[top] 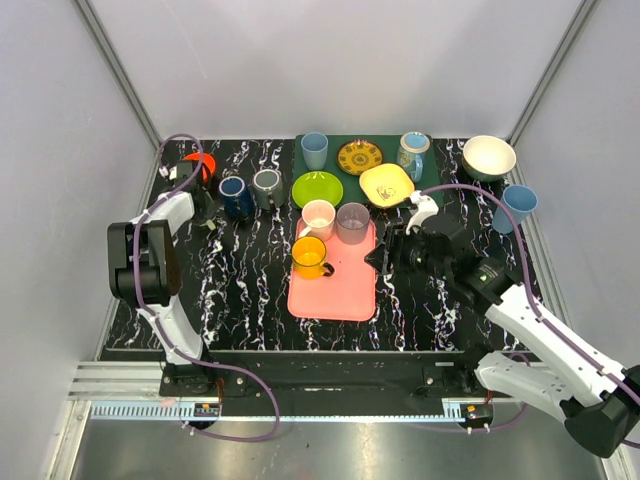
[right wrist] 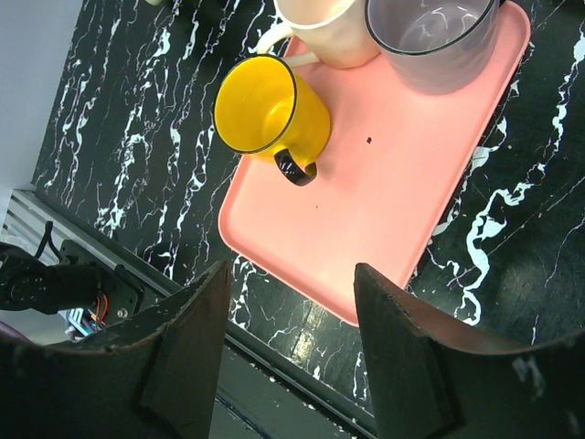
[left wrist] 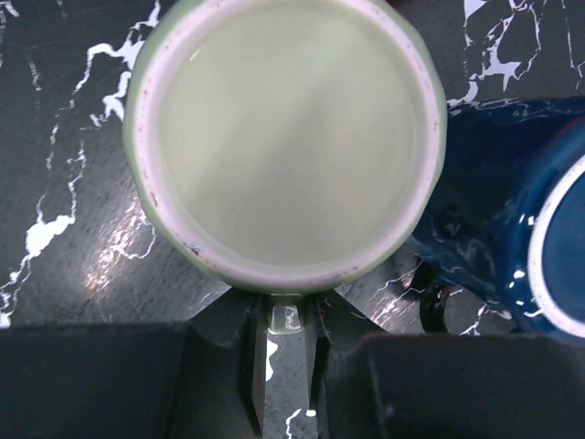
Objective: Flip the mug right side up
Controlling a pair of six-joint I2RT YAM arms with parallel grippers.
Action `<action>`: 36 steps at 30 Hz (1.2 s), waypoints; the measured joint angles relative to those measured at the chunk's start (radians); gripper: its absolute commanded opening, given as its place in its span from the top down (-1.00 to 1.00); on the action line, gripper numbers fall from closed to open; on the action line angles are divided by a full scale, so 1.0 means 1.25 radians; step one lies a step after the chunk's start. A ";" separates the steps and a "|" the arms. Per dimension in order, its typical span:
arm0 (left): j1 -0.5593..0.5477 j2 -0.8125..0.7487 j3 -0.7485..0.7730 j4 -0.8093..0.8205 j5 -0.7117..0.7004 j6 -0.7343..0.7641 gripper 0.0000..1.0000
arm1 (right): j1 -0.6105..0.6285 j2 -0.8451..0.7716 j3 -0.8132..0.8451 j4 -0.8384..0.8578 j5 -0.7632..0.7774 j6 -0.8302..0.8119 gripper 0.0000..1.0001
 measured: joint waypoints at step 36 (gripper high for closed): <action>-0.180 -0.907 -0.462 -0.065 0.119 -0.114 -0.98 | 0.145 0.543 0.251 -0.058 0.070 -0.272 -0.33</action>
